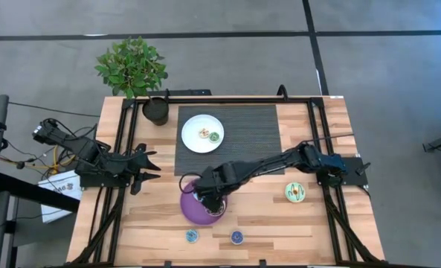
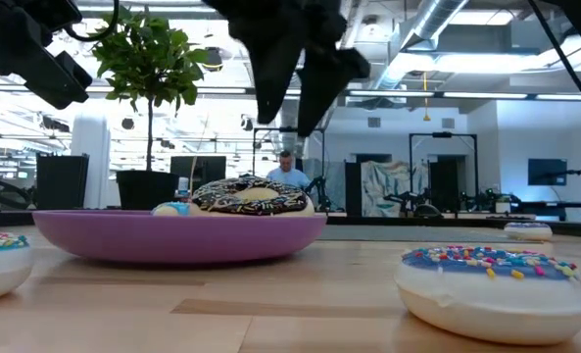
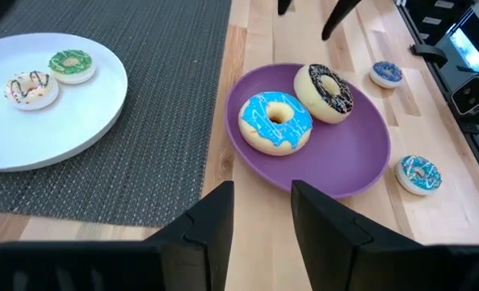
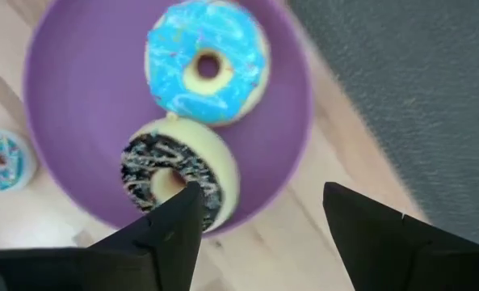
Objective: Pick & Place donuts
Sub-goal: Put the small light blue donut on the white plate
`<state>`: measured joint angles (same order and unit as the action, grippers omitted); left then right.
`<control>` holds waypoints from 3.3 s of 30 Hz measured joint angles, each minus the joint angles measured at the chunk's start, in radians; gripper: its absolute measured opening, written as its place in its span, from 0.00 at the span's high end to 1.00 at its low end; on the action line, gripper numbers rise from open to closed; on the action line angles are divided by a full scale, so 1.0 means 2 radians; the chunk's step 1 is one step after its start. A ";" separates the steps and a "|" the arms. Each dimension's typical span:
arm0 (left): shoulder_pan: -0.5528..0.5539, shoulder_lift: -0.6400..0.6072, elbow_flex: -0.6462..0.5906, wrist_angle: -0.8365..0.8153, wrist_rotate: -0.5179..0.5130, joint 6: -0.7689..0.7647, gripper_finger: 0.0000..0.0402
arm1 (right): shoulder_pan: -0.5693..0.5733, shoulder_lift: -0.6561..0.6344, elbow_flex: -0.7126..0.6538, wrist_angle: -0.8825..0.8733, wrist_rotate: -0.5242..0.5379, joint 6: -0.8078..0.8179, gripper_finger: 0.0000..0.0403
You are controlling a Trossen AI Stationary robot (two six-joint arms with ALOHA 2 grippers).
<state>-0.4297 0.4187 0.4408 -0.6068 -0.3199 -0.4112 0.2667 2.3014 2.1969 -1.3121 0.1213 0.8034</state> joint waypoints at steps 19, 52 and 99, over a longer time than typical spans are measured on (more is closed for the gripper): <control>0.000 0.047 0.001 0.103 0.033 0.013 0.71 | 0.097 -0.053 -0.047 -0.124 0.128 0.035 0.39; -0.110 0.633 0.429 -0.134 -0.023 -0.116 0.71 | 0.089 -0.716 -0.835 0.301 0.123 0.029 0.39; -0.125 0.708 0.432 -0.068 0.094 -0.259 0.18 | 0.049 -0.627 -0.835 0.356 0.121 -0.013 0.39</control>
<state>-0.6804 1.8355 1.3056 -0.7422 -0.1309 -0.9295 0.3656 1.0473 0.5270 -0.6004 0.3634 0.7767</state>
